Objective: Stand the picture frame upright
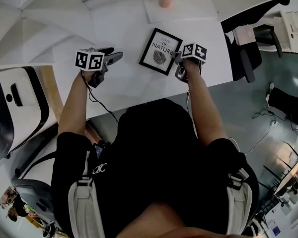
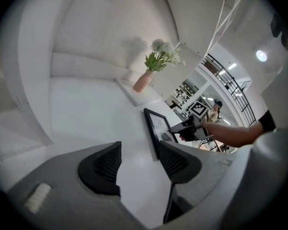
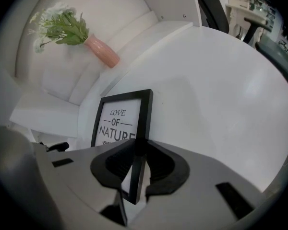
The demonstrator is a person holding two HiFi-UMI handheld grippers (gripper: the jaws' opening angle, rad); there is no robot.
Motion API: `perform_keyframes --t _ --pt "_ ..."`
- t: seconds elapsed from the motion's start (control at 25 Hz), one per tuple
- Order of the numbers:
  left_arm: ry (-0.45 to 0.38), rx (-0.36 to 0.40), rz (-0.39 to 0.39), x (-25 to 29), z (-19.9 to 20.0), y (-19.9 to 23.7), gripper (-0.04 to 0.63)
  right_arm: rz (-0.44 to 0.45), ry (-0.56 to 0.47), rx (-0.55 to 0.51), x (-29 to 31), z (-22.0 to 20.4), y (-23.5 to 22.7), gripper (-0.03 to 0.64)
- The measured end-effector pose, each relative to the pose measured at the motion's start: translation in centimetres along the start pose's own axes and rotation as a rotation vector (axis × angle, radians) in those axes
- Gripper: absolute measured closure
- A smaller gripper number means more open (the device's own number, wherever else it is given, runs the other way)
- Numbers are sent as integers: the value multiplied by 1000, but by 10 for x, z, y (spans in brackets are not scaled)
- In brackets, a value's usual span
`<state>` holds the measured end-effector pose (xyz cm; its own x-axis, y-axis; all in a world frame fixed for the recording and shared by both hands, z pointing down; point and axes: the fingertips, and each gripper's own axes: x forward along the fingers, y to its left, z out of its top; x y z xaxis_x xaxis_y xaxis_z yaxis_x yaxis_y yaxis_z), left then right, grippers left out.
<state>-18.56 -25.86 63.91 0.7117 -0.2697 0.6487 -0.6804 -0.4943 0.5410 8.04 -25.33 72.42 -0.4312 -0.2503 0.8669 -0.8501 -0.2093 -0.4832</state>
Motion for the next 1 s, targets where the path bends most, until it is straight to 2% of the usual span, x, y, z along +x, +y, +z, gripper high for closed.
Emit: perform_keyframes --t 0.2,0.44,0.76,1.0 --pt "-10 -23 -18 2 4 -3 348 97 -4 29 -2 1 2 538" --pt "-18 -72 -37 7 6 -3 348 173 12 62 -2 0 2 538" --pt "-95 -197 -90 17 20 0 348 200 16 74 -2 0 3 538" --pt "-73 -206 -167 42 28 -17 348 216 22 96 -3 -1 3 538"
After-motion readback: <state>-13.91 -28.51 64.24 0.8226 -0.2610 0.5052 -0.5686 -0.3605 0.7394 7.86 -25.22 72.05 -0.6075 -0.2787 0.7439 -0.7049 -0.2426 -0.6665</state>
